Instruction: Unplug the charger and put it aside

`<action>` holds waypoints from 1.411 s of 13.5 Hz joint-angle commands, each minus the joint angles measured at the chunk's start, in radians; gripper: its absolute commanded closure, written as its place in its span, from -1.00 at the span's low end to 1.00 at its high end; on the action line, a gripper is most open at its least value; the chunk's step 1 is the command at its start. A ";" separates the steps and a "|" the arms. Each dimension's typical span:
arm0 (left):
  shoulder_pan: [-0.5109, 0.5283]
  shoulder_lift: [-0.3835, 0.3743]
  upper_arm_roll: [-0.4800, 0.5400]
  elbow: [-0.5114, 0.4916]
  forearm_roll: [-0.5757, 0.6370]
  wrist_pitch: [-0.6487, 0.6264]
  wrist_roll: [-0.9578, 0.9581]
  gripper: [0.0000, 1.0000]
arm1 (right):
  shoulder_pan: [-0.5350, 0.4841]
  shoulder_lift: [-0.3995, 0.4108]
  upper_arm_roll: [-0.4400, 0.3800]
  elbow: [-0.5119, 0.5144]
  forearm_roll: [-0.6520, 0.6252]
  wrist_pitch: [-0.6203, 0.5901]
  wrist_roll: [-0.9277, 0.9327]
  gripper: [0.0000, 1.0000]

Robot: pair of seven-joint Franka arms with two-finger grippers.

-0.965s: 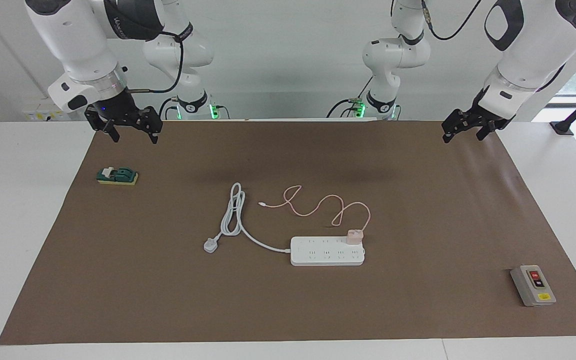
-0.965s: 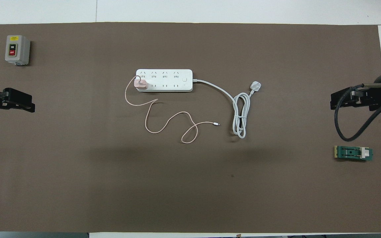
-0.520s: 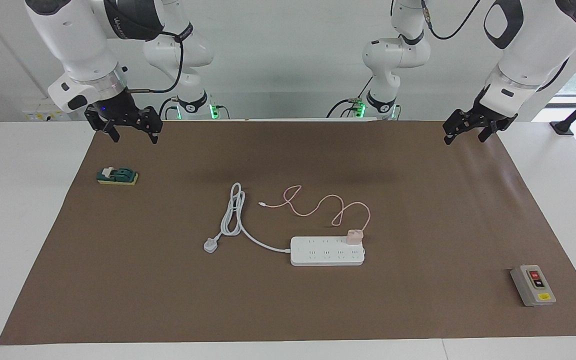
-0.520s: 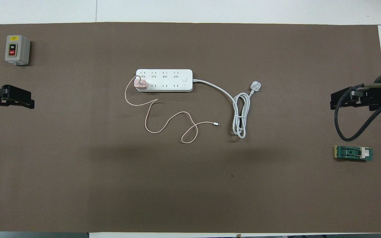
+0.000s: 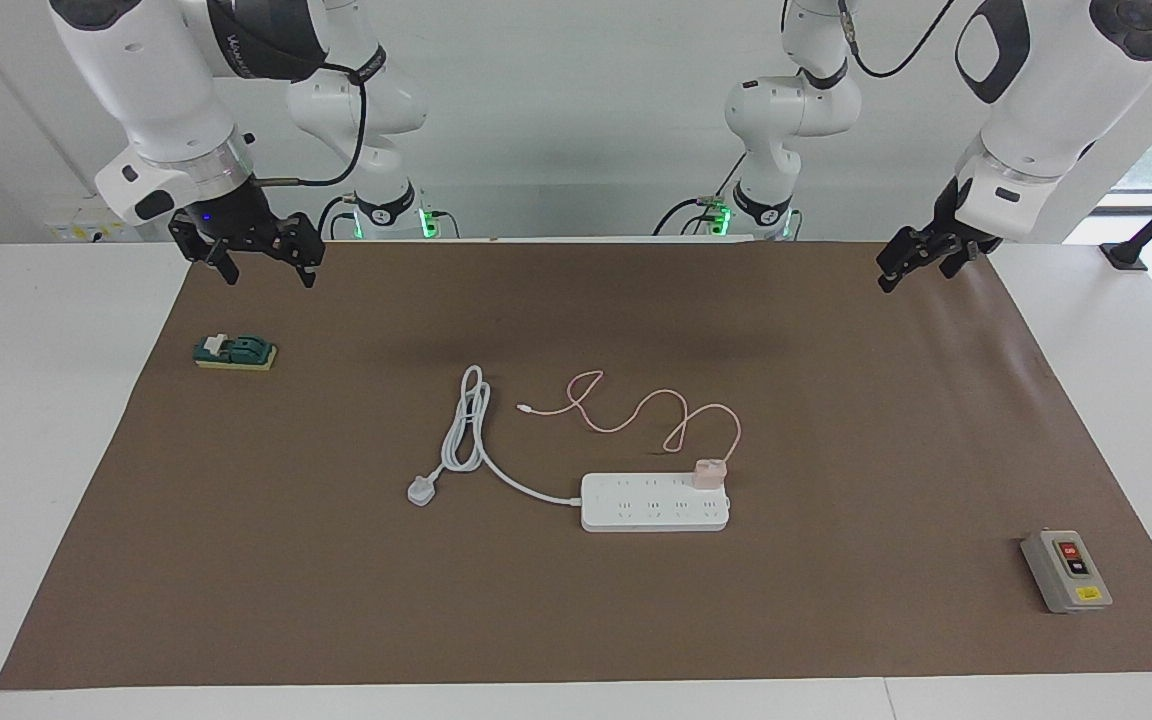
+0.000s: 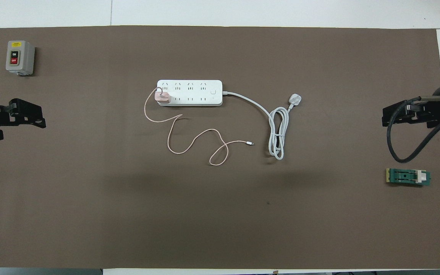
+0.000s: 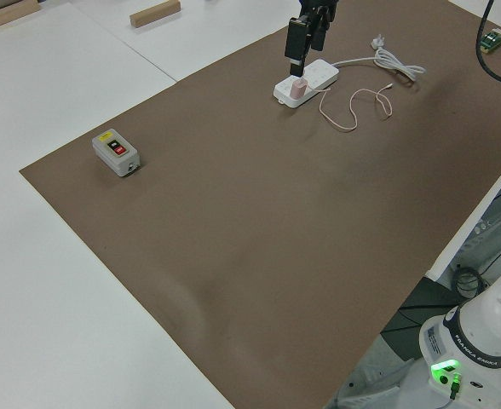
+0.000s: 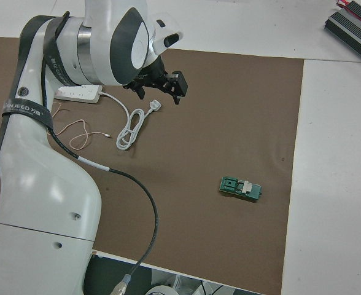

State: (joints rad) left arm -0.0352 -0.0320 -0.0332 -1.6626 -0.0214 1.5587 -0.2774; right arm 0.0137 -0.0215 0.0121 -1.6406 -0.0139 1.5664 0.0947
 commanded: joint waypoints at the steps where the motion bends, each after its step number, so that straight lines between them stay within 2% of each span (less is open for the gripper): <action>1: -0.008 -0.039 0.009 -0.048 -0.009 0.034 -0.112 -1.00 | -0.023 -0.020 0.009 -0.019 0.014 -0.002 0.022 -1.00; 6: -0.026 -0.011 0.009 -0.095 -0.055 0.165 -0.628 -1.00 | -0.008 -0.020 0.012 -0.022 0.005 0.037 0.224 -1.00; 8: -0.066 0.085 0.009 -0.066 -0.058 0.191 -0.982 -1.00 | -0.006 -0.020 0.015 -0.022 0.005 0.037 0.385 -1.00; 10: -0.071 0.150 0.010 -0.028 -0.077 0.241 -1.158 -1.00 | -0.006 -0.020 0.017 -0.022 0.005 0.038 0.529 -1.00; 11: -0.072 0.211 0.012 0.019 -0.092 0.247 -1.250 -1.00 | -0.006 -0.020 0.019 -0.024 0.005 0.037 0.559 -1.00; 13: -0.104 0.297 0.015 0.087 -0.083 0.261 -1.289 -1.00 | -0.006 -0.023 0.019 -0.025 0.005 0.029 0.568 -1.00; 15: -0.107 0.322 0.018 0.084 -0.081 0.344 -1.359 -1.00 | -0.006 -0.023 0.019 -0.027 0.006 0.037 0.605 -1.00; 19: -0.147 0.423 0.018 0.081 -0.074 0.500 -1.428 -1.00 | -0.005 -0.032 0.022 -0.041 0.011 0.038 0.833 -1.00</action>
State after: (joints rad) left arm -0.1481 0.3347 -0.0328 -1.6027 -0.0953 2.0057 -1.6538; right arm 0.0113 -0.0224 0.0272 -1.6454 -0.0139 1.5851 0.8336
